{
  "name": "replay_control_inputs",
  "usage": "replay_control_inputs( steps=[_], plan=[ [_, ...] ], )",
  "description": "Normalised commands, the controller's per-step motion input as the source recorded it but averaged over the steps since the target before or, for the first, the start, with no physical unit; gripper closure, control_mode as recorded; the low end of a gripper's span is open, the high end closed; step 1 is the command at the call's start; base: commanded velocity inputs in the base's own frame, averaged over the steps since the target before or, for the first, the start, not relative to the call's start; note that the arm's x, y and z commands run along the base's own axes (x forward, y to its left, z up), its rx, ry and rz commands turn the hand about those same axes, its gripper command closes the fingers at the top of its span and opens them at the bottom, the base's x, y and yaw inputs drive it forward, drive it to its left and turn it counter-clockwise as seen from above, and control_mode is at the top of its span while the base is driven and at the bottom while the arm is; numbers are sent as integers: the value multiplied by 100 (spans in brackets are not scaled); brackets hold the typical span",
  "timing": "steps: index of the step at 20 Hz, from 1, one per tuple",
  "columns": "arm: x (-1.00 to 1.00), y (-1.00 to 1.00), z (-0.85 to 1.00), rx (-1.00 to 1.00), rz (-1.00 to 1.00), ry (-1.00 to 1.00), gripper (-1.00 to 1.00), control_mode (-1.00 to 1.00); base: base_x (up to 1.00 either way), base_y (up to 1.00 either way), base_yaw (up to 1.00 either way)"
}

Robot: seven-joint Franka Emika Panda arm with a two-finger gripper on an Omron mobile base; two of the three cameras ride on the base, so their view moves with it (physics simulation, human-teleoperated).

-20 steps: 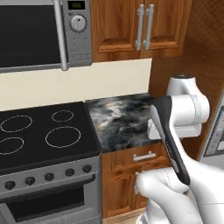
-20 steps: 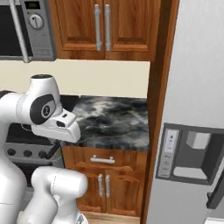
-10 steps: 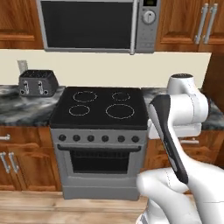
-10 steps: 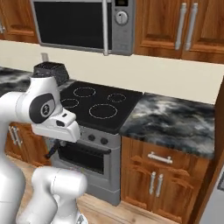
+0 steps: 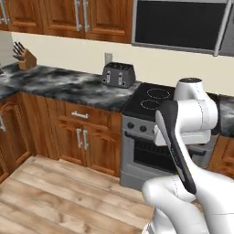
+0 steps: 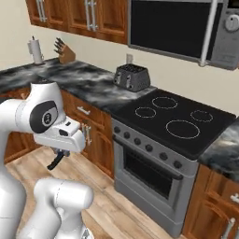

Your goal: Retrieve the butter from the fridge and place it on a plate on the dining table. Then retrieve the butter knife by the fridge and place it near the plate.

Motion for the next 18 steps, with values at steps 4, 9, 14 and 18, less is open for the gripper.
replay_control_inputs(
  steps=[4,9,14,18],
  plan=[
    [0,0,0,0,0,0,100,100,0,57,64],
    [0,0,0,0,0,0,100,100,0,48,66],
    [0,0,0,0,0,0,100,100,0,48,67],
    [0,0,0,0,0,0,100,100,0,36,68]
  ],
)
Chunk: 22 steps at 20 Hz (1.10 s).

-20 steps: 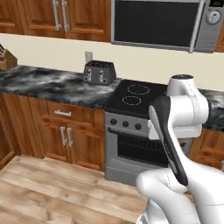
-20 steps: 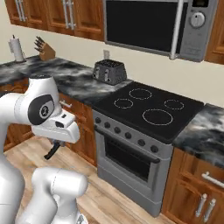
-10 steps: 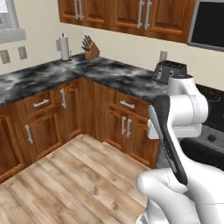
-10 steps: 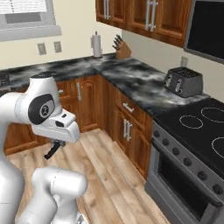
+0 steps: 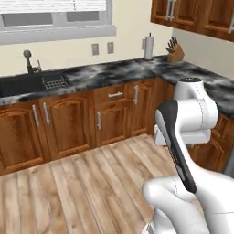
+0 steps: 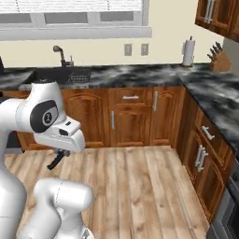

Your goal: Retrieve the butter from the fridge and place it on a plate on the dining table. Then retrieve the butter knife by the fridge and place it near the plate.

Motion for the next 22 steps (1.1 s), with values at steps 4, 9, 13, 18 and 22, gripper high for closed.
replay_control_inputs(
  steps=[4,9,13,18,22],
  plan=[
    [0,0,0,0,0,0,100,100,4,5,68],
    [0,0,0,0,0,0,100,100,6,0,67],
    [0,0,0,0,0,0,100,100,10,0,62],
    [0,0,0,0,0,0,100,100,25,0,57],
    [0,0,0,0,0,0,100,100,25,-4,56]
  ],
)
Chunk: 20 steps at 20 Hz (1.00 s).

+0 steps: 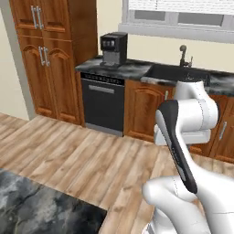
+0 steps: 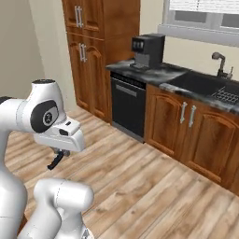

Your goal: Retrieve the butter from the fridge and place it on a plate on the dining table. Then retrieve the butter knife by the fridge and place it near the plate.

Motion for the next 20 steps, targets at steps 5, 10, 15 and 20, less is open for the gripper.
replay_control_inputs(
  steps=[5,10,15,20],
  plan=[
    [0,0,0,0,0,0,100,100,2,-18,54],
    [0,0,0,0,0,0,100,100,6,-22,52],
    [0,0,0,0,0,0,100,100,9,-42,51],
    [0,0,0,0,0,0,100,100,0,-48,47]
  ],
)
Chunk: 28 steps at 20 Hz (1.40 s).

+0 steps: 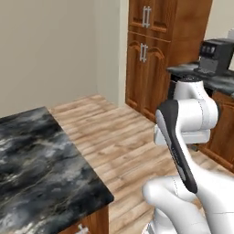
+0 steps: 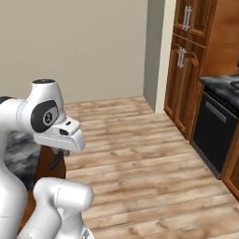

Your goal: Retrieve the butter from the fridge and place it on a plate on the dining table. Then retrieve the butter knife by the fridge and place it near the plate.

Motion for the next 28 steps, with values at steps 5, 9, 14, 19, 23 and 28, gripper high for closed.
replay_control_inputs(
  steps=[5,9,14,19,23,28],
  plan=[
    [0,0,0,0,0,0,100,100,0,-54,49],
    [0,0,0,0,0,0,100,100,0,-60,44],
    [0,0,0,0,0,0,100,100,8,-65,40],
    [0,0,0,0,0,0,100,100,50,-69,30],
    [0,0,0,0,0,0,100,100,54,-67,25],
    [0,0,0,0,0,0,100,100,77,-48,14]
  ],
)
